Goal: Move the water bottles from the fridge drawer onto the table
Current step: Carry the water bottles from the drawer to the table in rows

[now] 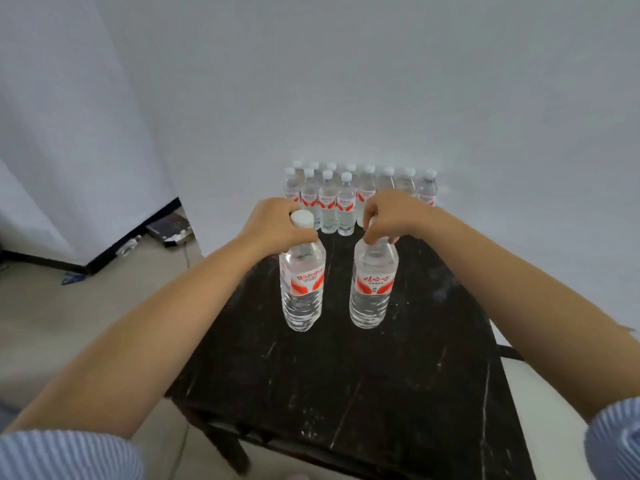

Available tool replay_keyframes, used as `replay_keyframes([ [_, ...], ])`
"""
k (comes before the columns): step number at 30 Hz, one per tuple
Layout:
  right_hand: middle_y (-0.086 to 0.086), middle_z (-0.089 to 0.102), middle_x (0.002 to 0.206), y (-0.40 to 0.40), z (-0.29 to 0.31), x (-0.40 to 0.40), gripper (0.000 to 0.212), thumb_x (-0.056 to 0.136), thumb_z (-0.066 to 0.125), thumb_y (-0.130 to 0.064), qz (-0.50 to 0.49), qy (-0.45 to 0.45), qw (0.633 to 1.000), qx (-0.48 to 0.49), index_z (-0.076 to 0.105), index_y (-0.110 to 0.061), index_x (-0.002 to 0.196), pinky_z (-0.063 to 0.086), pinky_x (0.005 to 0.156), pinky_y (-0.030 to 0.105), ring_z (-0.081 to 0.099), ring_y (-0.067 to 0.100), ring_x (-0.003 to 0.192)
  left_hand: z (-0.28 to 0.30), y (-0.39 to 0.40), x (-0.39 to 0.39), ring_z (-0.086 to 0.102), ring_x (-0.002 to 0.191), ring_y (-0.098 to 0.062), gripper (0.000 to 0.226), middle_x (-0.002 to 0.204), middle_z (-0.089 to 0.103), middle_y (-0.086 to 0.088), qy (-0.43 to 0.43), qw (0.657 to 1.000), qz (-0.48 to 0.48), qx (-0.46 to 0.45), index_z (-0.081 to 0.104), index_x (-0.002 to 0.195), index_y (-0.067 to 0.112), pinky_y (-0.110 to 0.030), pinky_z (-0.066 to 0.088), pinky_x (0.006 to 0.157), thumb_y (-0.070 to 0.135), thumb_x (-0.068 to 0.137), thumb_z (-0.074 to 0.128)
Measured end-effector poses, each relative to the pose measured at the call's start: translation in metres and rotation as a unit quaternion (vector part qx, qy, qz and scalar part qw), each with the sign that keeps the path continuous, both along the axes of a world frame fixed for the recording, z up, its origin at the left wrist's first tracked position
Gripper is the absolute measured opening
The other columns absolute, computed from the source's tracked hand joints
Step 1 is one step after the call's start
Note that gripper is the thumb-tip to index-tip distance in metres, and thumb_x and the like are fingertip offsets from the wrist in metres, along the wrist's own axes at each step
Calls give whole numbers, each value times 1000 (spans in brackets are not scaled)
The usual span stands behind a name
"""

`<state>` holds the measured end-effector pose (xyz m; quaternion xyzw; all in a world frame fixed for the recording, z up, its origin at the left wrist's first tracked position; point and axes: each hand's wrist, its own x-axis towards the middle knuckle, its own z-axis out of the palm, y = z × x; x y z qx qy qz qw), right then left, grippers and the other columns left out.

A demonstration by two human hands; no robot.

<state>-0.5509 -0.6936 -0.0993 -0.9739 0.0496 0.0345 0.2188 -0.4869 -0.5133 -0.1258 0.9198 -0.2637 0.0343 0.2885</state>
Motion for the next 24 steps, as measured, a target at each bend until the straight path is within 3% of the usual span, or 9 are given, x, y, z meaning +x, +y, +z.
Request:
replay_keyframes([
  [5, 0, 56, 74, -18, -12, 74, 10, 77, 68, -9, -90, 31, 995, 8, 62, -7, 84, 45, 51, 14, 54, 8, 57, -3, -27, 92, 45, 54, -6, 27, 59, 47, 11, -2, 991, -126, 39, 48, 58, 22, -20, 36, 49, 26, 69, 73],
  [10, 1, 55, 80, -46, -20, 131, 23, 75, 69, -11, -156, 33, 987, -15, 66, -7, 98, 32, 49, 14, 46, 4, 57, -6, -69, 172, 45, 55, -7, 34, 59, 46, 10, 36, 978, -203, 35, 42, 56, 26, -19, 34, 51, 24, 75, 69],
  [15, -4, 52, 76, -82, -30, 178, 27, 74, 69, -14, -188, 23, 981, -50, 69, -8, 100, 27, 51, 10, 47, 10, 67, -16, -123, 226, 56, 53, -13, 16, 66, 58, 1, 65, 971, -217, 78, 58, 71, 13, -25, 46, 57, 26, 75, 67],
  [17, 0, 54, 86, -100, -38, 195, 29, 74, 69, -15, -198, 20, 978, -57, 68, -8, 102, 26, 53, 7, 46, 11, 78, -22, -145, 243, 58, 60, -18, 20, 64, 56, -1, 77, 972, -206, 84, 52, 63, 15, -26, 45, 57, 24, 74, 66],
  [20, 6, 62, 96, -130, -53, 215, 30, 74, 69, -14, -214, 28, 975, -49, 67, -7, 104, 28, 53, 8, 48, 12, 79, -32, -179, 266, 57, 62, -18, 31, 62, 50, 2, 99, 967, -217, 91, 41, 56, 20, -25, 43, 53, 21, 73, 67],
  [24, 0, 60, 87, -168, -79, 246, 32, 75, 68, -12, -222, 41, 973, -49, 65, -9, 107, 38, 69, 16, 48, 11, 79, -51, -223, 300, 49, 62, -17, 32, 59, 44, 5, 76, 962, -231, 127, 40, 55, 21, -22, 31, 46, 25, 71, 68],
])
